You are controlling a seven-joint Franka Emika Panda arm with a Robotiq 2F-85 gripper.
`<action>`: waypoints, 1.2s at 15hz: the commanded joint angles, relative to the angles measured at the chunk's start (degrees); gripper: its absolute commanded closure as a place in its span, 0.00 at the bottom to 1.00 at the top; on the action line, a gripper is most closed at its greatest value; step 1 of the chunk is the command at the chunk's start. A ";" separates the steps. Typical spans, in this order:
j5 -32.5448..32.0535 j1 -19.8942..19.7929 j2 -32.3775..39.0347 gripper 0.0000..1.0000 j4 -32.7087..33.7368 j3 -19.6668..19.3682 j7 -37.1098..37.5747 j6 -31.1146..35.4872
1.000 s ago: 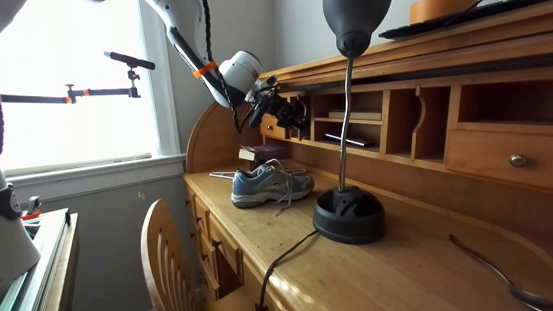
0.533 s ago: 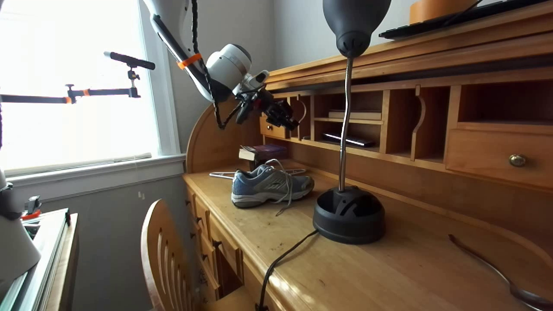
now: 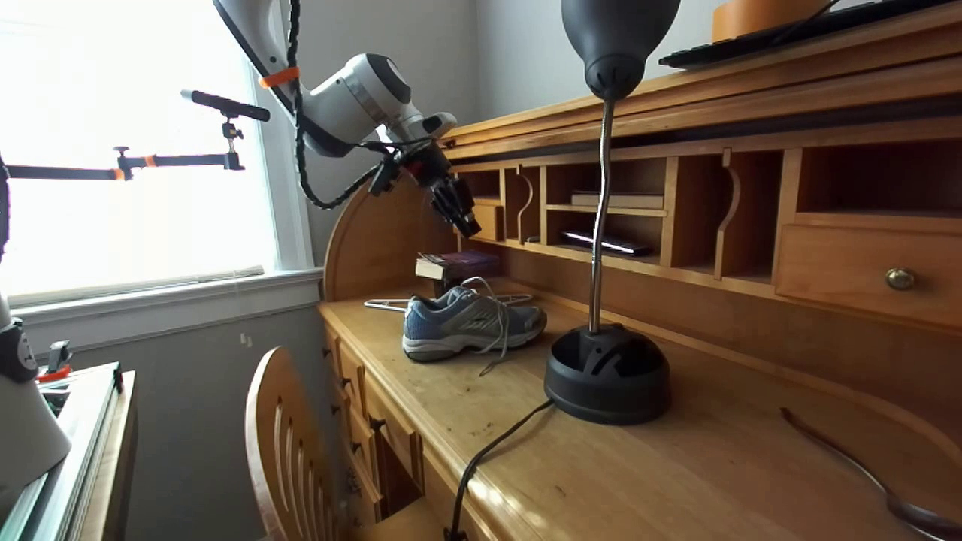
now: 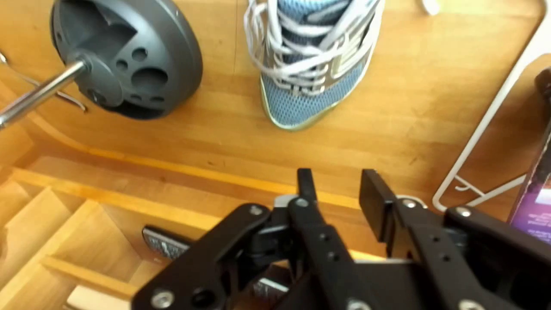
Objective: Take the marker out of the sneaker and put it on the shelf.
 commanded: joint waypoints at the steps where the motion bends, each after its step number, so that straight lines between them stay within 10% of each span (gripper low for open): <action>1: 15.89 -5.73 -7.69 0.40 -8.07 5.48 -12.31 -2.85; 8: 43.92 -8.22 -16.56 0.40 -10.59 6.75 -37.66 -15.75; 18: 48.11 -11.31 -24.19 0.40 -11.95 5.82 -47.10 -22.37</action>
